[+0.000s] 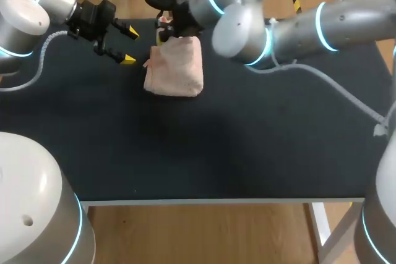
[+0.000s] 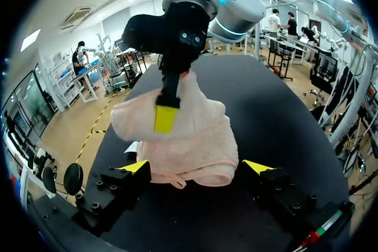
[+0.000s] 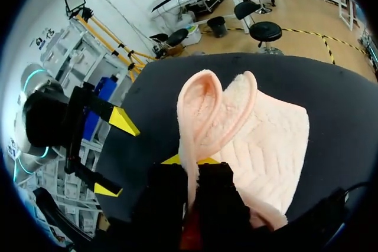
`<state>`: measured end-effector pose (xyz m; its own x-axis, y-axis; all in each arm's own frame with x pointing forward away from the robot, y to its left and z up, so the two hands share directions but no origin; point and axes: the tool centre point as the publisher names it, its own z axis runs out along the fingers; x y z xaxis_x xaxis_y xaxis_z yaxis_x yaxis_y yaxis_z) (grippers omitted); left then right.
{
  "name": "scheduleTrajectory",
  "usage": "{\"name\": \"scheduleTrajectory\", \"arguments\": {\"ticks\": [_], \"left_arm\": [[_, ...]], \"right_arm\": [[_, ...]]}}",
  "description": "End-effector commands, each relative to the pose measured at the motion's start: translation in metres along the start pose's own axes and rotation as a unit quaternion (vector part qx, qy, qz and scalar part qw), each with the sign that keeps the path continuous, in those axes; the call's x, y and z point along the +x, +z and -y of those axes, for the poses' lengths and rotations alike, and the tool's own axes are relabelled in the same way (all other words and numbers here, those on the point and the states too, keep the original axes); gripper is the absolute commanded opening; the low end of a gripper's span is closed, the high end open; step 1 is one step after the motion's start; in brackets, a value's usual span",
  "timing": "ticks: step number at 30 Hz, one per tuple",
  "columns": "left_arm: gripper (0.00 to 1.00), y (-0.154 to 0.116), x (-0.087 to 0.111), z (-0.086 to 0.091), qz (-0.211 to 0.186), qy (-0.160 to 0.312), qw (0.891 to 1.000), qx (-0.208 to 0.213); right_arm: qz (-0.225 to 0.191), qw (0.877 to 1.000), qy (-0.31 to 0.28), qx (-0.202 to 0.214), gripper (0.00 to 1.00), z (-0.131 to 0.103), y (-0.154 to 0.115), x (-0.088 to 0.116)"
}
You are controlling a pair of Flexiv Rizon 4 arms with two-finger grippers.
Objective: Fold the towel
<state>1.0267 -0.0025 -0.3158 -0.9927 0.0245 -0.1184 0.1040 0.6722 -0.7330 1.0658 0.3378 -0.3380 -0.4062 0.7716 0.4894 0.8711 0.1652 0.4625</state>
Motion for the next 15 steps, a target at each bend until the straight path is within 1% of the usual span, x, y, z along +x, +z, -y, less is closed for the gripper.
{"name": "scheduleTrajectory", "arguments": {"ticks": [1,2,8,12,14,15], "left_arm": [[1.00,0.000,0.001,-0.001,0.001,0.001,1.000,0.001],[1.00,0.000,0.001,-0.001,0.001,0.001,1.000,0.001],[1.00,0.000,0.001,-0.001,0.001,0.001,1.000,0.001],[1.00,0.000,0.001,-0.001,0.001,0.001,1.000,0.001],[1.00,0.000,0.001,-0.001,0.001,0.001,1.000,0.001],[1.00,0.000,0.001,-0.001,0.001,0.001,1.000,0.001]], "right_arm": [[0.064,0.998,-0.012,0.001,1.00,-0.005,0.018,0.014],[0.075,0.997,-0.024,-0.006,1.00,-0.005,0.015,0.016],[0.109,0.993,-0.034,-0.029,1.00,-0.007,-0.011,0.017],[0.117,0.992,-0.022,-0.050,1.00,-0.010,-0.030,0.017],[0.112,0.992,-0.014,-0.056,1.00,-0.012,-0.038,0.019],[0.113,0.991,-0.010,-0.067,1.00,-0.014,-0.043,0.021]]}}
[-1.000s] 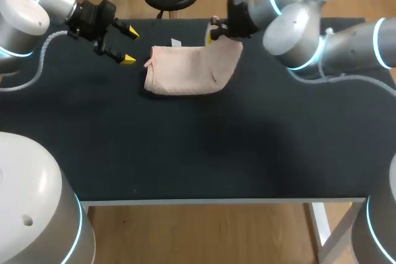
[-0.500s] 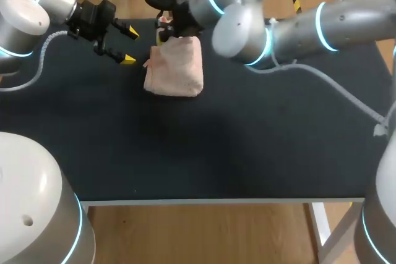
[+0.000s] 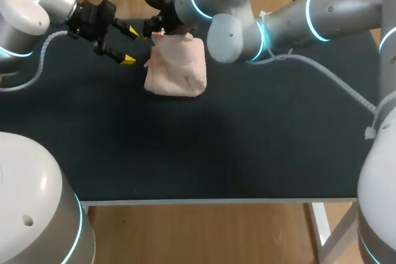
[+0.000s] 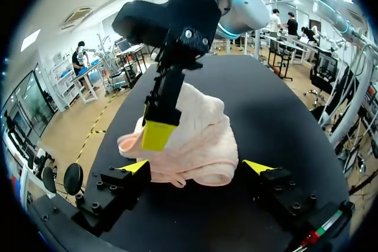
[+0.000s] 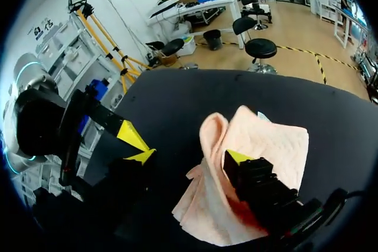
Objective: Fold the towel
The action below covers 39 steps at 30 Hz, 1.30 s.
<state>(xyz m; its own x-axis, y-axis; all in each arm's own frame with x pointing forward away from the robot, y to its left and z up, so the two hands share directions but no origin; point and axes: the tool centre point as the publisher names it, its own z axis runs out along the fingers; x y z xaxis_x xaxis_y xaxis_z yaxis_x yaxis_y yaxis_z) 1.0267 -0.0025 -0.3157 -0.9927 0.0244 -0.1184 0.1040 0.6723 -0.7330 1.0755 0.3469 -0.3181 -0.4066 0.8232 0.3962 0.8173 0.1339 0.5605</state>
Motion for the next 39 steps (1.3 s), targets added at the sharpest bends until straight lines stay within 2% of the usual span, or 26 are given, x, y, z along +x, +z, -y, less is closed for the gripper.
{"name": "scheduleTrajectory", "arguments": {"ticks": [1,5,8,16,17,19,20,21,27,33,39], "left_arm": [[1.00,0.001,0.001,-0.001,0.001,0.001,1.000,0.001],[1.00,0.001,0.001,-0.001,0.001,0.001,1.000,0.001],[1.00,0.001,0.001,-0.001,0.001,0.001,1.000,0.001],[1.00,0.001,0.001,-0.001,0.001,0.001,1.000,0.001],[1.00,0.001,0.001,-0.001,0.001,0.001,1.000,0.001],[1.00,0.001,0.001,-0.001,0.001,0.001,1.000,0.001],[1.00,0.001,0.001,-0.001,0.001,0.001,1.000,0.001],[1.00,0.001,0.001,-0.001,0.001,0.001,1.000,0.001],[1.00,0.001,0.001,-0.001,0.001,0.001,1.000,0.001],[1.00,0.001,0.001,-0.001,0.001,0.001,1.000,0.001],[1.00,0.001,0.001,-0.001,0.001,0.001,1.000,0.001]], "right_arm": [[0.061,0.998,0.012,-0.020,1.00,-0.002,-0.042,0.005],[0.060,0.996,0.026,-0.053,1.00,-0.015,-0.064,0.004],[0.062,0.995,0.030,-0.072,1.00,-0.022,-0.074,-0.005],[0.072,0.991,0.060,-0.098,1.00,-0.027,-0.063,-0.049],[0.073,0.991,0.064,-0.096,0.97,-0.027,-0.058,-0.055],[0.068,0.991,0.070,-0.092,0.25,-0.028,-0.048,-0.062],[0.066,0.991,0.072,-0.090,0.03,-0.027,-0.044,-0.063],[0.059,0.992,0.073,-0.088,0.00,-0.026,-0.041,-0.063],[0.026,0.996,0.062,-0.058,0.00,-0.003,-0.025,-0.042],[0.018,0.998,0.060,0.001,0.00,0.044,-0.005,-0.034],[0.002,0.998,0.049,0.050,0.00,0.090,-0.001,-0.018]]}}
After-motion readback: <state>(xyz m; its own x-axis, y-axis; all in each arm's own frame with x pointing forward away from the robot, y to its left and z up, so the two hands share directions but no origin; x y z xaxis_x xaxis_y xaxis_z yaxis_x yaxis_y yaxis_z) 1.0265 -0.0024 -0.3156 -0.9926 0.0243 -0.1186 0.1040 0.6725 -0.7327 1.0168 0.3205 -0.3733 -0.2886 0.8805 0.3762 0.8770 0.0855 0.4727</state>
